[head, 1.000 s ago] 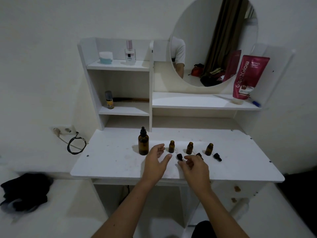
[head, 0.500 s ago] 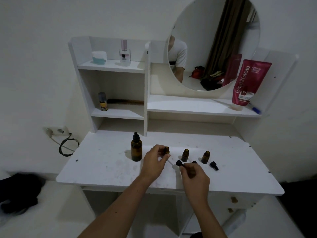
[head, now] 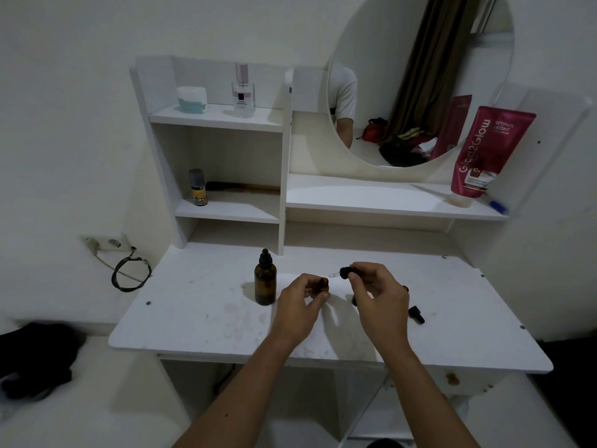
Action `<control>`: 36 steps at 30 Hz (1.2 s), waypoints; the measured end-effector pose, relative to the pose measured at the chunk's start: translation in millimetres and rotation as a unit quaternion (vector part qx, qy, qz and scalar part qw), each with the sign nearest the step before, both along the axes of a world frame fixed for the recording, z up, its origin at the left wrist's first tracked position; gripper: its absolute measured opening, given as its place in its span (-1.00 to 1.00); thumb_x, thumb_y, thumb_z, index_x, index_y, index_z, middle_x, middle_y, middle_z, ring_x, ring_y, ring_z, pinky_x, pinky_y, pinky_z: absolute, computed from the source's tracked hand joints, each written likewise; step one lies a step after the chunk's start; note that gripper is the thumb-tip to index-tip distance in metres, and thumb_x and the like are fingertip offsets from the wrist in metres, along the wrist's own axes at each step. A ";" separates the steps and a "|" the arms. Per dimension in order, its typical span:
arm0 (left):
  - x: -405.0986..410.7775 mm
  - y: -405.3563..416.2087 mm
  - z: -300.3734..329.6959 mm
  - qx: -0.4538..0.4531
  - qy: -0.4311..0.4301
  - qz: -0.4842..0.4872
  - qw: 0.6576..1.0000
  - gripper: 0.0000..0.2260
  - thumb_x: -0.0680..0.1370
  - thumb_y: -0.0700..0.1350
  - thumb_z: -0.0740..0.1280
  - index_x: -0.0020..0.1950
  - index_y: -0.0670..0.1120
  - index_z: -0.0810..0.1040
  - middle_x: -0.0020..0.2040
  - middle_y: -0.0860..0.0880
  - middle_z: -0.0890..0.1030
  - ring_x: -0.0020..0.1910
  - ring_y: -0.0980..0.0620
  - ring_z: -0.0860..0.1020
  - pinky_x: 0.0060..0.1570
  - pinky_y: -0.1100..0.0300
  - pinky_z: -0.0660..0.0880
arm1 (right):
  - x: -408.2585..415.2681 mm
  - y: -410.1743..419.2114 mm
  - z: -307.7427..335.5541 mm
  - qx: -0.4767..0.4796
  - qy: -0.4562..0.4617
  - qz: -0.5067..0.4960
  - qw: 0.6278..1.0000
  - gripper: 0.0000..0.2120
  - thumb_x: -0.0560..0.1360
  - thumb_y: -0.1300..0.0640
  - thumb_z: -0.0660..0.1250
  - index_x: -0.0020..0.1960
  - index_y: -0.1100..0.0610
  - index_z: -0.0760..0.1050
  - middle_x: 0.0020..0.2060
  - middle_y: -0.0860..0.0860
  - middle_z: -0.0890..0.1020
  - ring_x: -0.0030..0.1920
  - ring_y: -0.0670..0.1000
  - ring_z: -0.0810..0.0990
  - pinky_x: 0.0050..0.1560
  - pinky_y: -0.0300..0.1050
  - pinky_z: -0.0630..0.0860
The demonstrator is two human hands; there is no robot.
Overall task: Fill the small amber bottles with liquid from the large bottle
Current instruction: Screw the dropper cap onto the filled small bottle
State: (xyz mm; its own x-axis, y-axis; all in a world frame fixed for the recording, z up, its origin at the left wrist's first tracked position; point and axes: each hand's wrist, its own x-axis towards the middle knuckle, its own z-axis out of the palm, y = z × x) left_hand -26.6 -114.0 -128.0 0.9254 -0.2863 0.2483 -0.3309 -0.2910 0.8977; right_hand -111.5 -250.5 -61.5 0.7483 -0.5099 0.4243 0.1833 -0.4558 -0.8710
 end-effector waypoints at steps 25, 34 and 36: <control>3.0 0.7 -1.8 -0.017 -0.003 -0.013 1.000 -0.83 0.60 -0.07 0.41 0.18 0.02 0.58 0.04 0.17 0.66 0.05 0.22 0.61 0.11 0.25 0.59 | 51.5 -6.8 6.0 -0.194 0.174 0.081 0.962 -0.90 0.50 0.16 0.52 0.02 0.07 0.71 -0.13 -0.15 0.69 -0.12 -0.24 0.65 -0.09 -0.52 0.48; 3.6 -0.4 -1.3 -0.009 -0.001 -0.004 1.000 -0.83 0.59 -0.10 0.41 0.18 0.01 0.57 0.05 0.16 0.66 0.05 0.23 0.61 0.11 0.29 0.58 | 52.5 -1.7 -0.7 -0.195 0.168 0.060 0.965 -0.89 0.50 0.08 0.52 0.00 0.07 0.68 -0.15 -0.13 0.69 -0.15 -0.22 0.65 -0.10 -0.47 0.49; 3.4 -0.1 -1.2 -0.002 0.001 -0.002 1.000 -0.81 0.59 -0.09 0.43 0.18 0.02 0.57 0.06 0.16 0.66 0.05 0.23 0.61 0.11 0.30 0.58 | 52.3 -0.9 0.3 -0.207 0.168 0.047 0.963 -0.84 0.47 -0.01 0.55 -0.06 0.05 0.67 -0.19 -0.12 0.68 -0.19 -0.20 0.65 -0.12 -0.40 0.52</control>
